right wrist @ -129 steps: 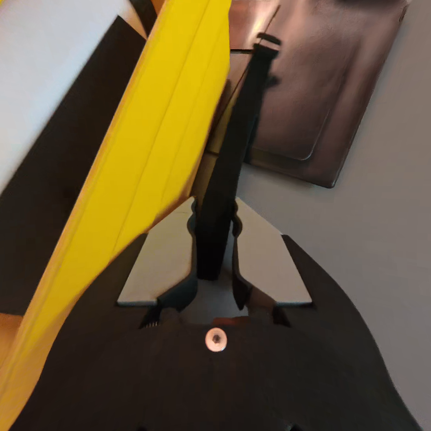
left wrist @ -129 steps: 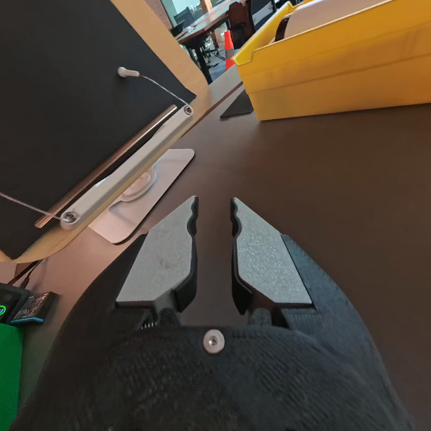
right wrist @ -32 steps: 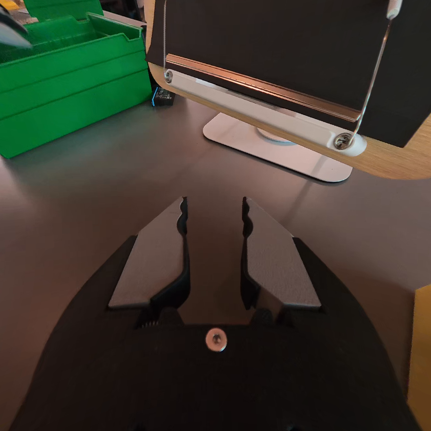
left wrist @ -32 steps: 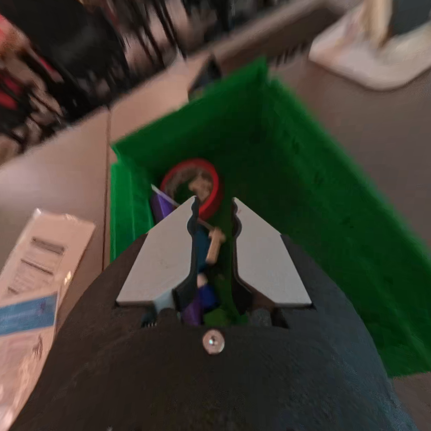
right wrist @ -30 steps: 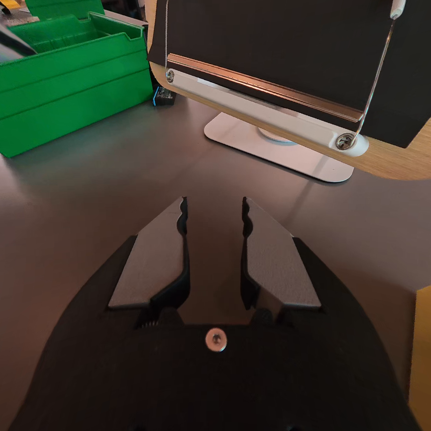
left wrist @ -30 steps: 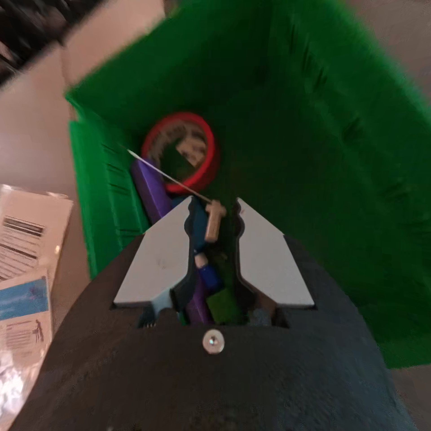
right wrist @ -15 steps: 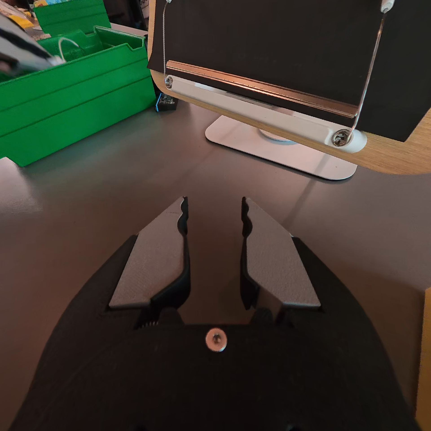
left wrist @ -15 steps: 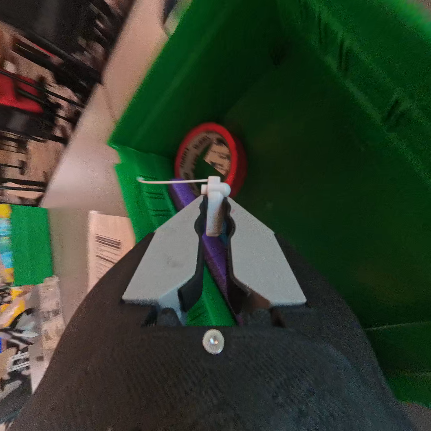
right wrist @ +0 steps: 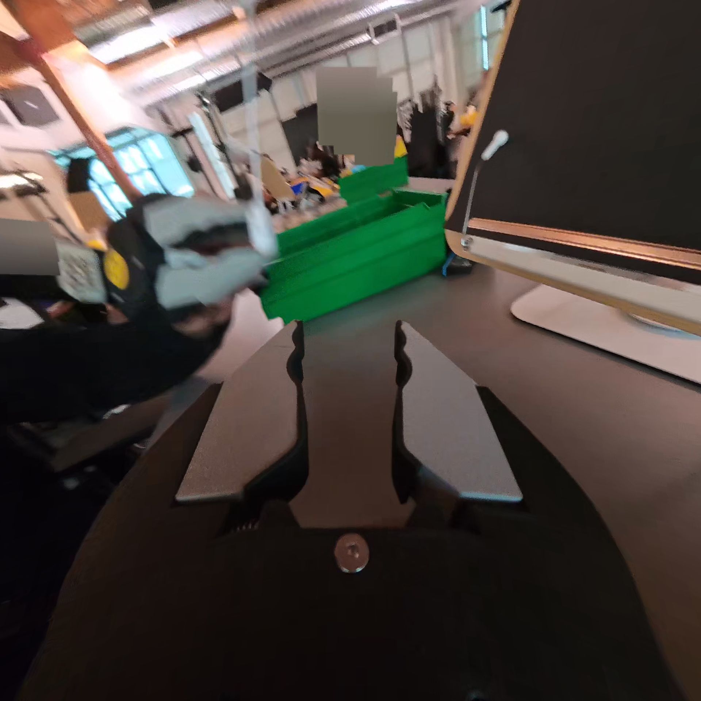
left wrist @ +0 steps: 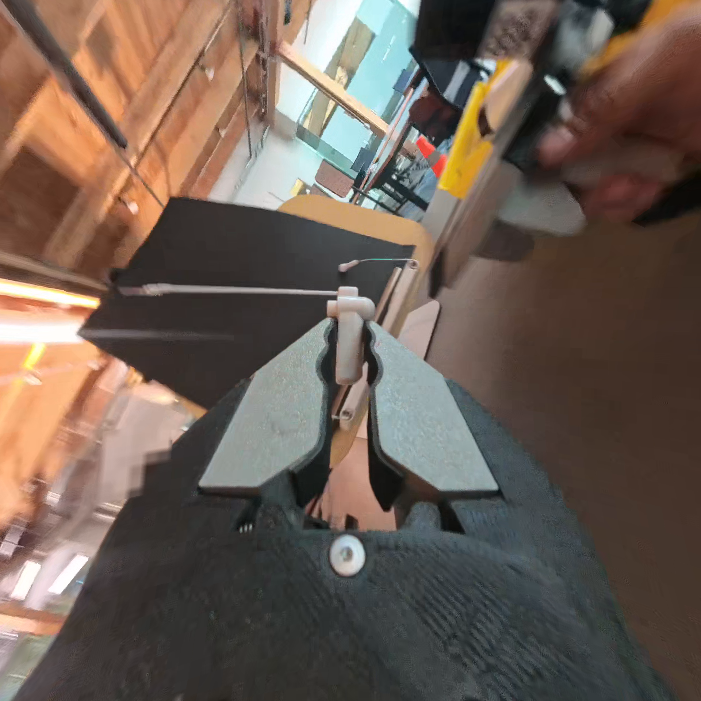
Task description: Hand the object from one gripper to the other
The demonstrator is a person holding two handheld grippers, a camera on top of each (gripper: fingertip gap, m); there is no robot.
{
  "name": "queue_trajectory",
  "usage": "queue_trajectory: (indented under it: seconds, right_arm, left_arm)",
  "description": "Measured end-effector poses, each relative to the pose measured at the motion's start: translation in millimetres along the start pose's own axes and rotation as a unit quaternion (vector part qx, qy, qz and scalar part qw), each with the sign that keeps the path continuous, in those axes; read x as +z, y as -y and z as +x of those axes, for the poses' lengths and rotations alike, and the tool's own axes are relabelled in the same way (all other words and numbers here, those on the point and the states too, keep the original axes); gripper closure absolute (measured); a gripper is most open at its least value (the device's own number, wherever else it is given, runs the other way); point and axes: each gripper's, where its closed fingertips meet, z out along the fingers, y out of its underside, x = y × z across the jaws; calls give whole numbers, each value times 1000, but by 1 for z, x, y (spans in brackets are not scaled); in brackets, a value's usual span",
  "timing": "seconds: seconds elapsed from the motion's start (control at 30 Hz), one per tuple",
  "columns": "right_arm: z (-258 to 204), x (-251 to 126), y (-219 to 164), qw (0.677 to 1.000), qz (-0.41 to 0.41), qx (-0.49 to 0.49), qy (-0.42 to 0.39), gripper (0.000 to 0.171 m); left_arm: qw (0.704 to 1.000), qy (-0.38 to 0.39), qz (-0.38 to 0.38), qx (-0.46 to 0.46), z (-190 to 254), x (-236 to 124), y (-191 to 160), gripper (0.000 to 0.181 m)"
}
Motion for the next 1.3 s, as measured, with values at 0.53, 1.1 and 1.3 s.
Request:
queue_trajectory:
  seconds: [0.53, 1.1, 1.3]
  right_arm:
    - [-14, 9, -20, 995, -42, 49, 75, 136]
    - [-1, 11, -34, 996, -69, 58, 21, 164]
    - [0, 11, -35, 995, -74, 58, 17, 165]
  left_arm:
    - [992, -115, 14, -42, 79, 23, -21, 170]
    - [989, -133, 0, -62, 91, 24, -24, 170]
    - [989, -134, -2, -61, 92, 24, -26, 170]
